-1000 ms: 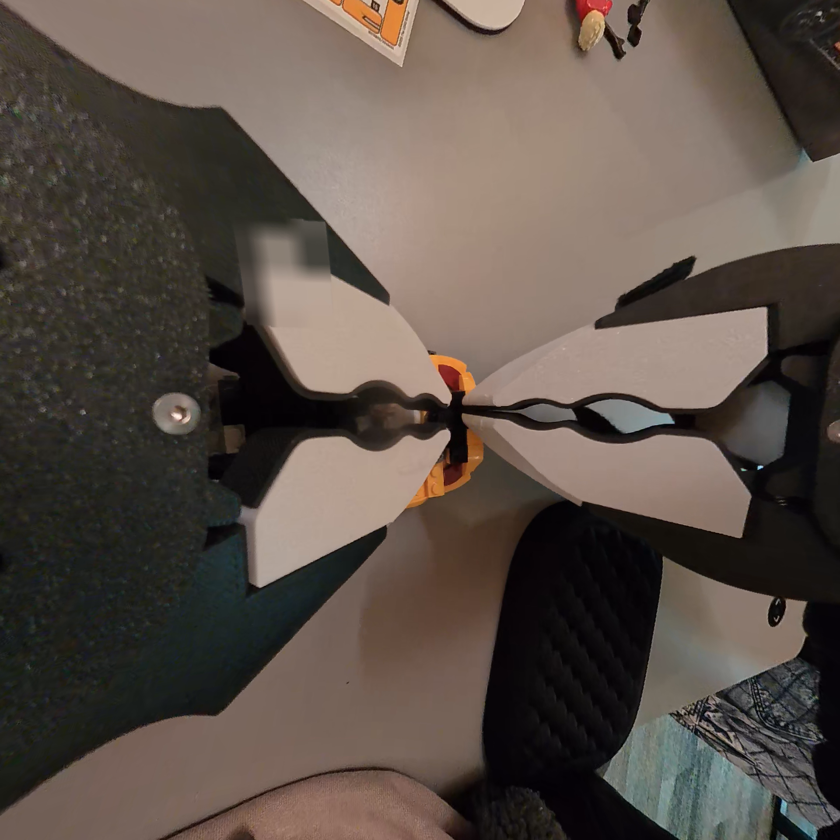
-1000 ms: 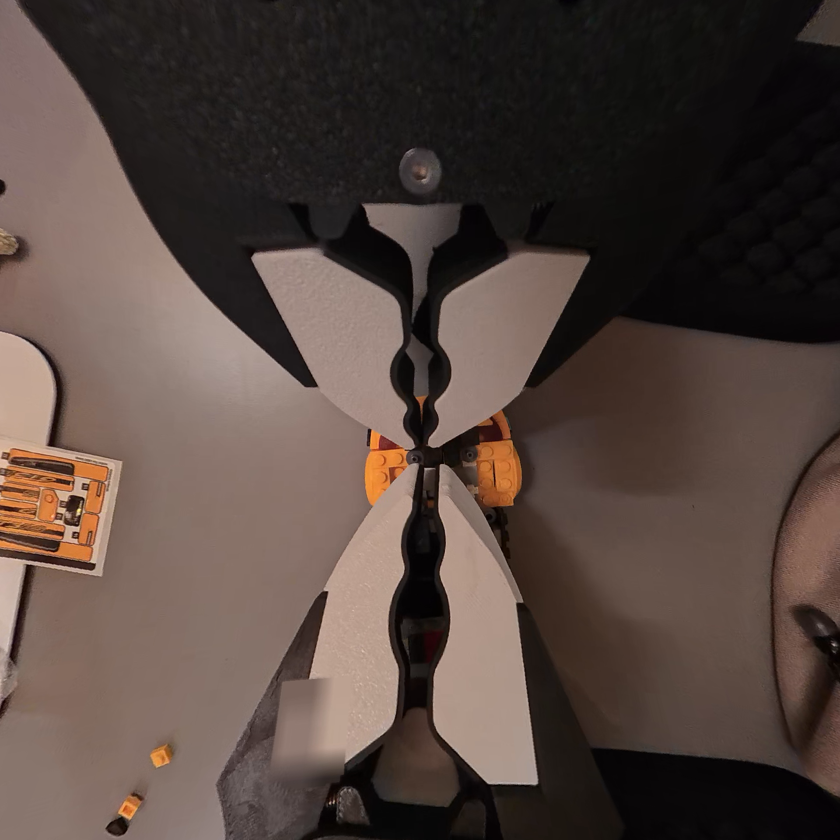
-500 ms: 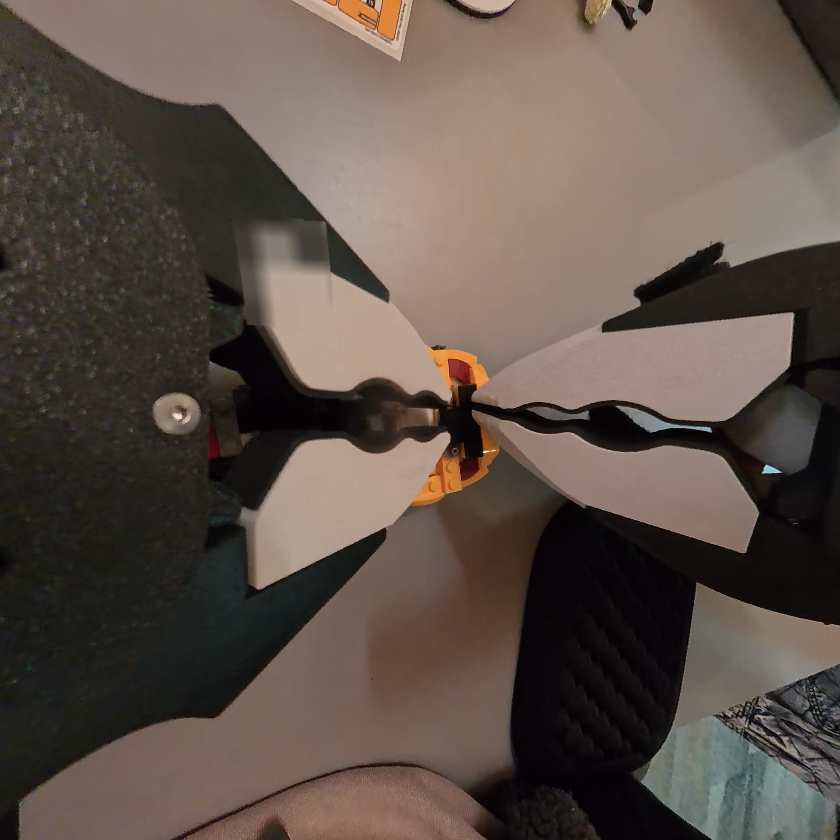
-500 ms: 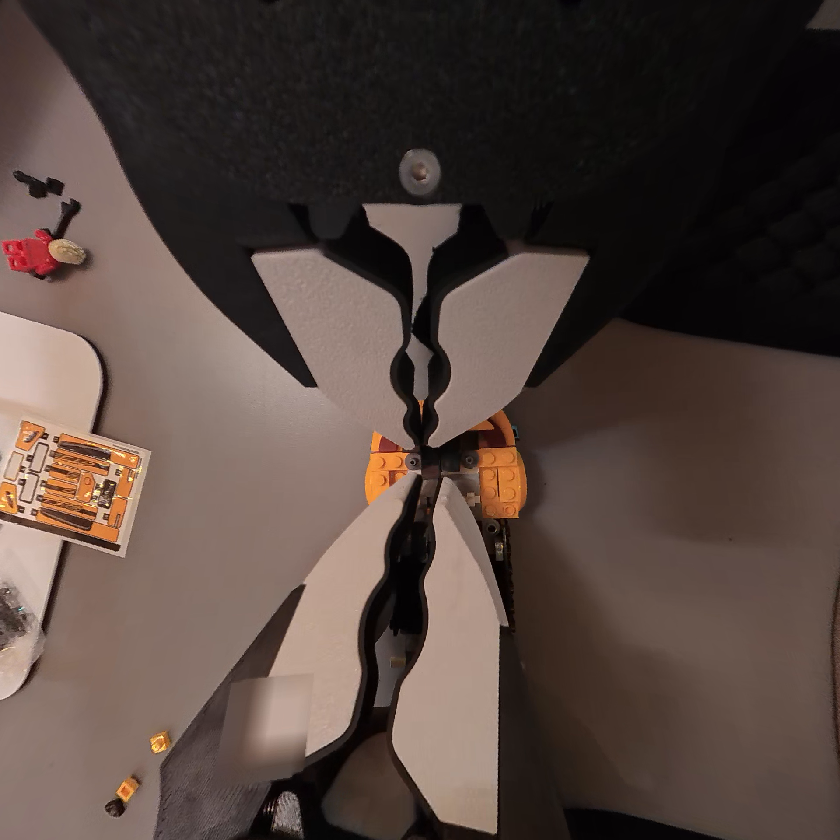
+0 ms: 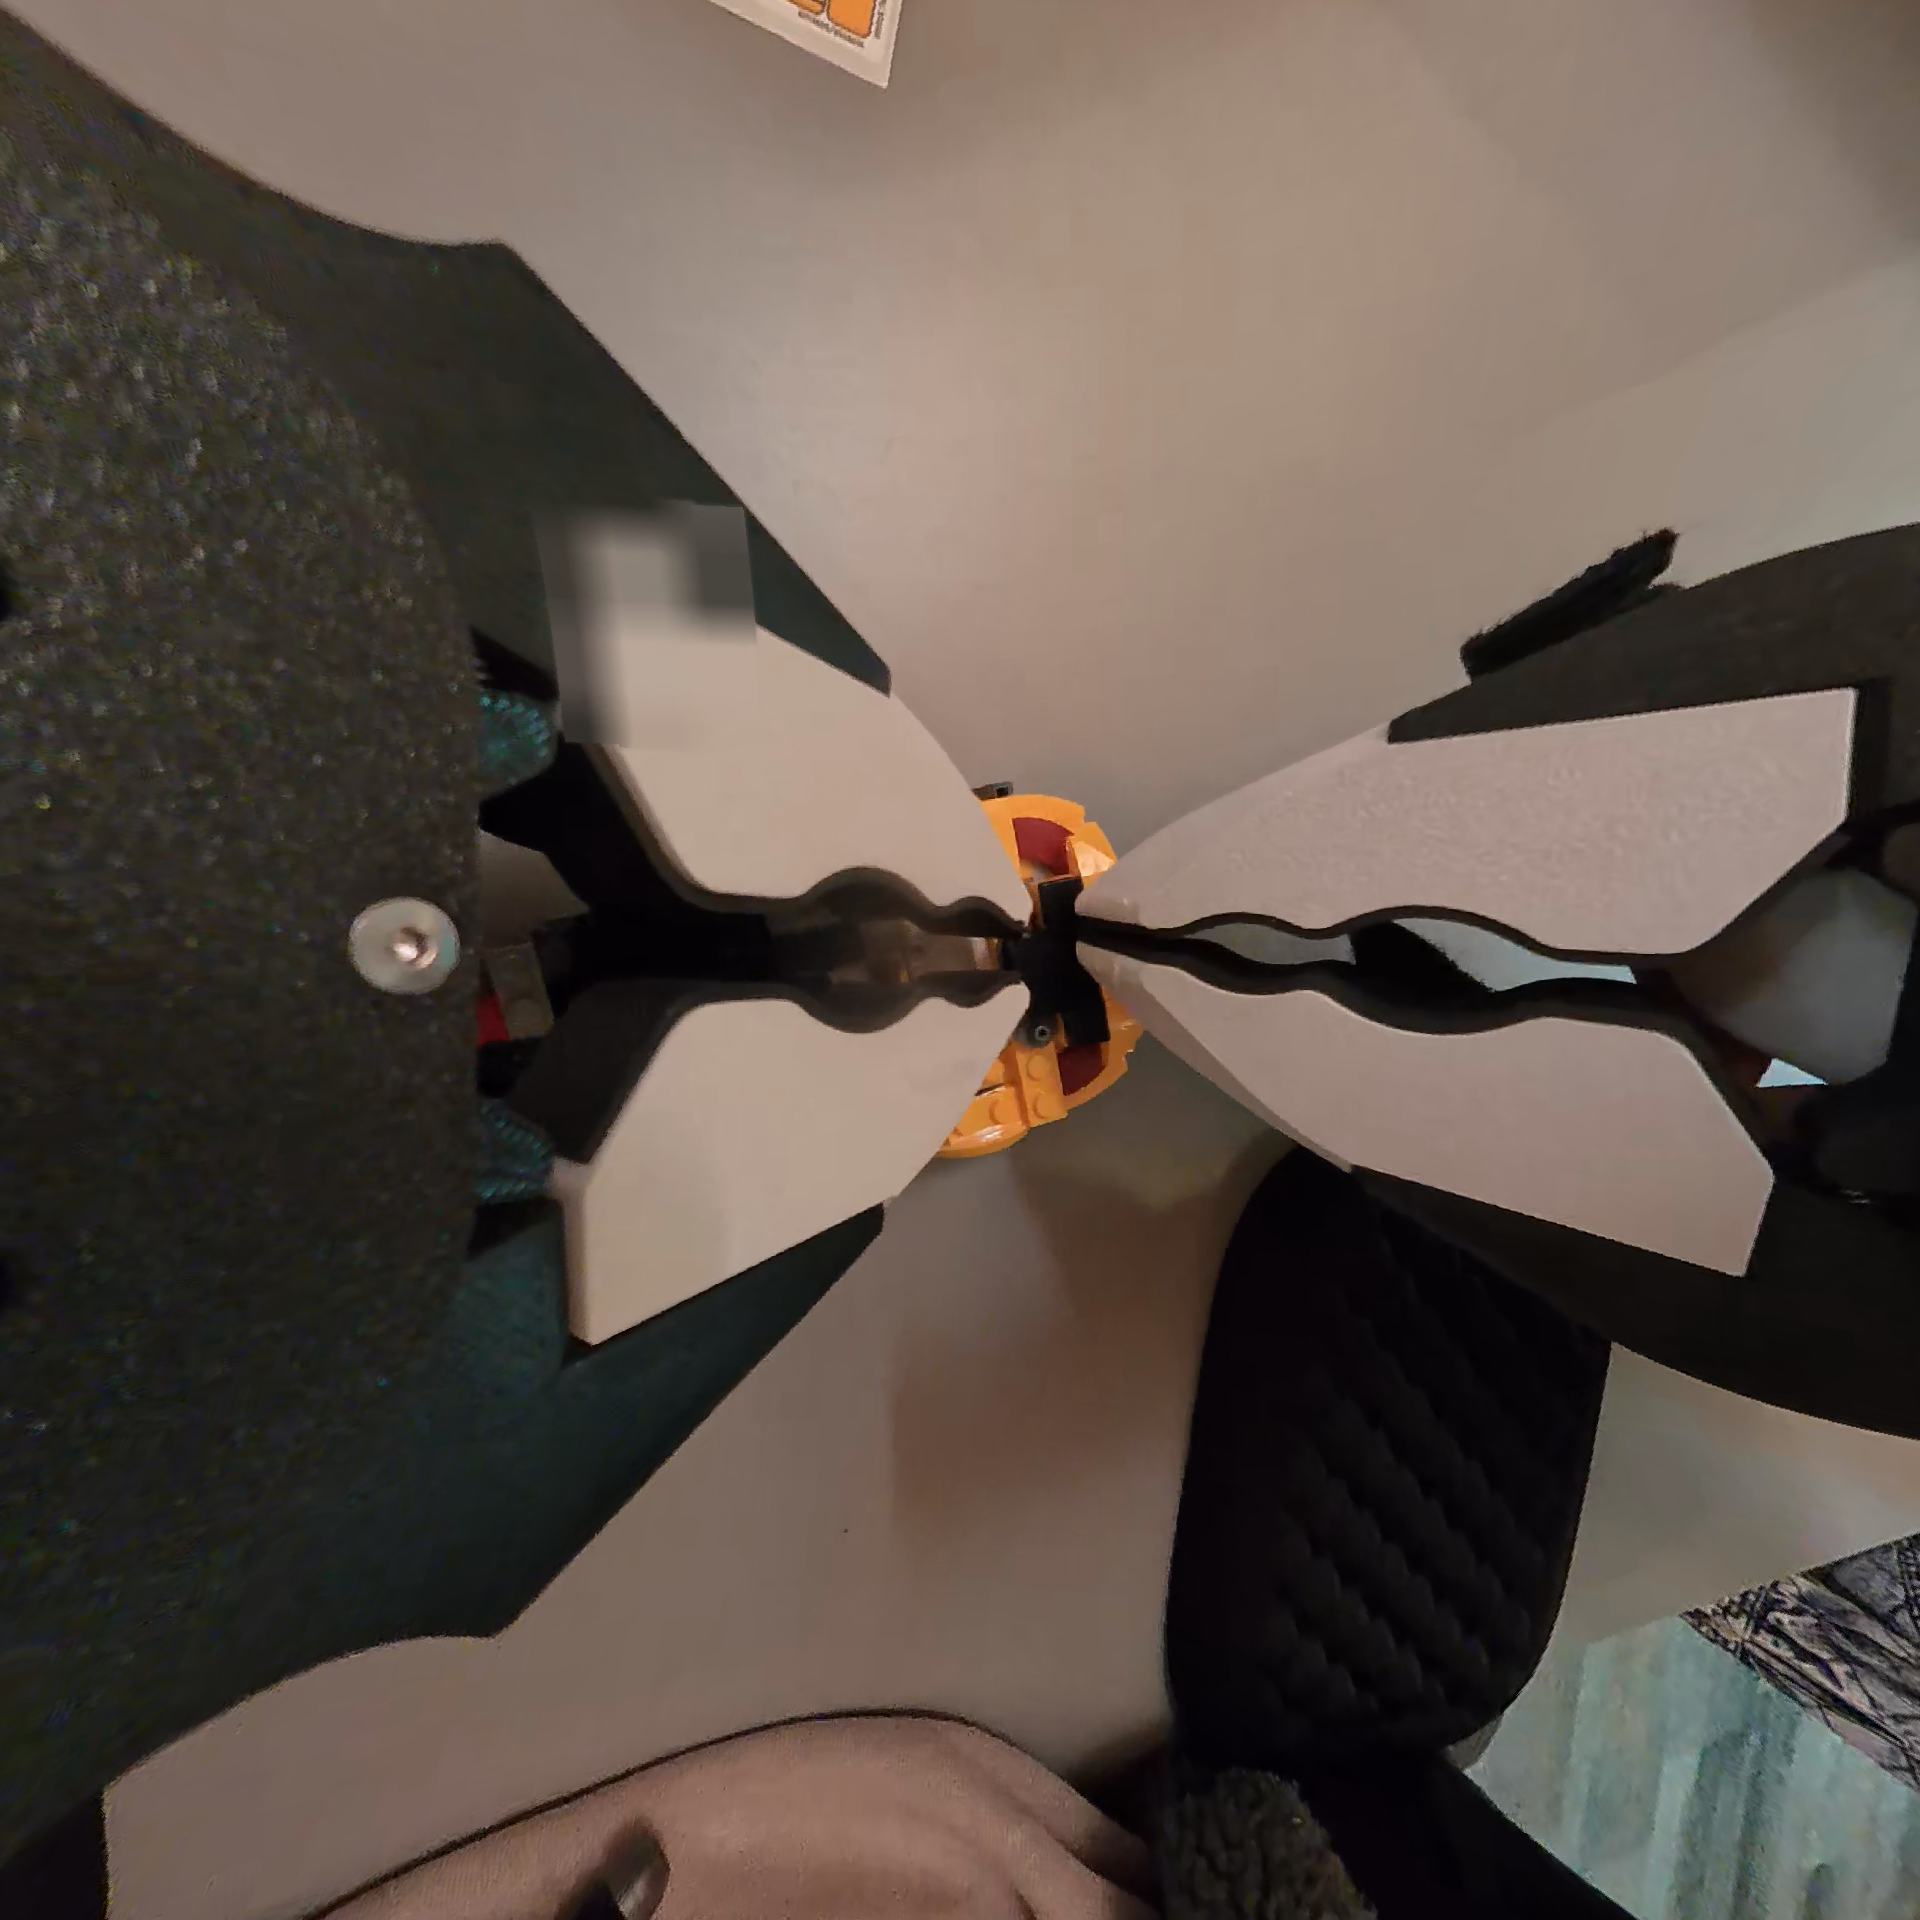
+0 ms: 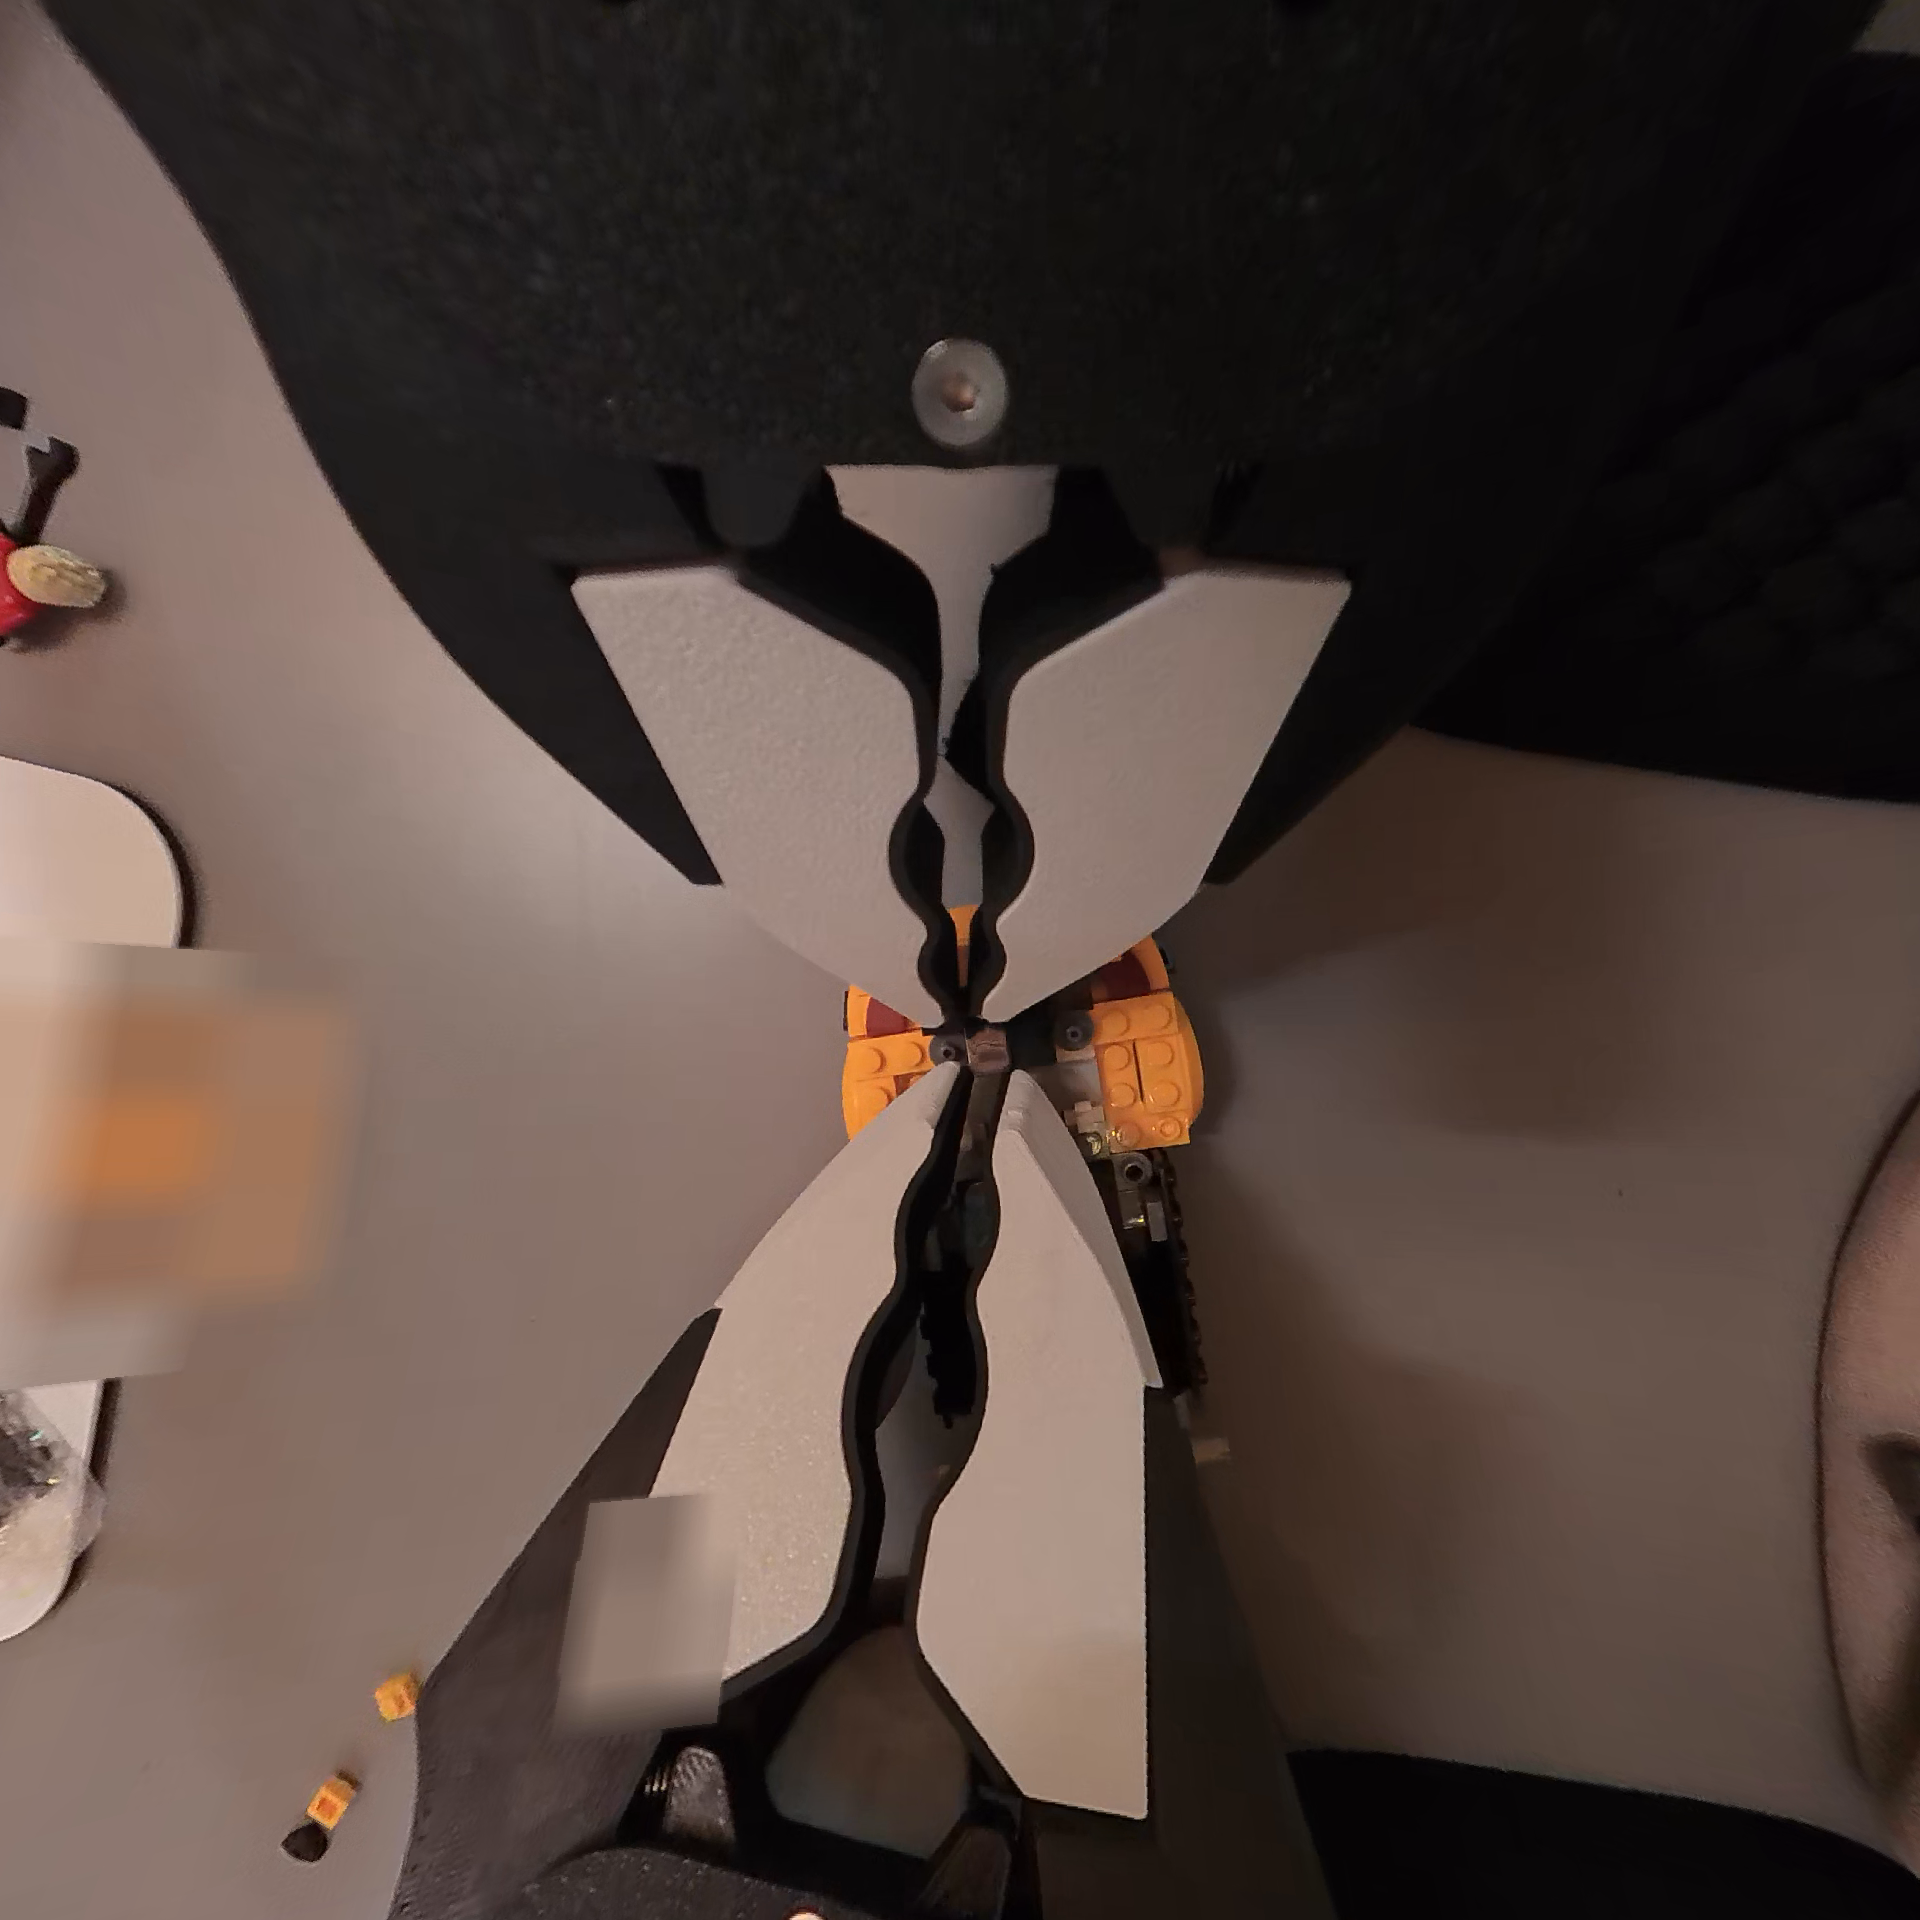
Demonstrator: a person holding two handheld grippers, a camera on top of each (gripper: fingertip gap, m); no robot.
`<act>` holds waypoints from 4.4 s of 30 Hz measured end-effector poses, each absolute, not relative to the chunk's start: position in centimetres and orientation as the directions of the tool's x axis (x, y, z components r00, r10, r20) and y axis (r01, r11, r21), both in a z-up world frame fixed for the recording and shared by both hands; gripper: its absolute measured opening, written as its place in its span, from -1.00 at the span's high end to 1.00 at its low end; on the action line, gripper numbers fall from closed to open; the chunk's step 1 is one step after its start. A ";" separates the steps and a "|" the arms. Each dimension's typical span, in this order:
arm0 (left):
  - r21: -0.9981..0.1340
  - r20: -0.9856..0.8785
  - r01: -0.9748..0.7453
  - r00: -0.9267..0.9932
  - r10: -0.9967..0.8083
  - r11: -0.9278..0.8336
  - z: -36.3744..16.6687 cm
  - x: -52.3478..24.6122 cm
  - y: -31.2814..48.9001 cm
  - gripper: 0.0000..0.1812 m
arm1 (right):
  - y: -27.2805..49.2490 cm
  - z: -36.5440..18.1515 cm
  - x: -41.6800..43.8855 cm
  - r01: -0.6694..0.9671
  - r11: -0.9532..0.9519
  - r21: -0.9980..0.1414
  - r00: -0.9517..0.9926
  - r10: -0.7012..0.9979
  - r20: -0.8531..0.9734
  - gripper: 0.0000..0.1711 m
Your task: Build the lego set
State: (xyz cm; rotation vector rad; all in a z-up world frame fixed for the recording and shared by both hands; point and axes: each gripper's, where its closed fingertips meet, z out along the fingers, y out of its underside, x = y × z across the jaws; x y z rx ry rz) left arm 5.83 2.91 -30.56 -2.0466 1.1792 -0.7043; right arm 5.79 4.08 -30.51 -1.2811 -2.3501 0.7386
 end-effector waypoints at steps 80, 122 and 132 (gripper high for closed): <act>-0.786 0.258 -0.413 0.455 -0.852 -0.459 -30.8 6.1 3.7 0.94 | 5.3 -30.0 6.2 0.863 0.259 -0.434 -0.355 0.922 -0.154 1.00; -0.801 0.201 -0.428 0.467 -0.861 -0.419 -31.1 6.3 3.9 0.94 | 5.2 -31.1 6.7 0.883 -0.309 -0.352 0.070 0.830 -0.553 0.86; -0.801 0.187 -0.431 0.479 -0.858 -0.416 -31.1 6.2 4.1 0.94 | 5.7 -31.3 6.3 0.880 -0.311 -0.360 0.119 0.876 -0.467 0.78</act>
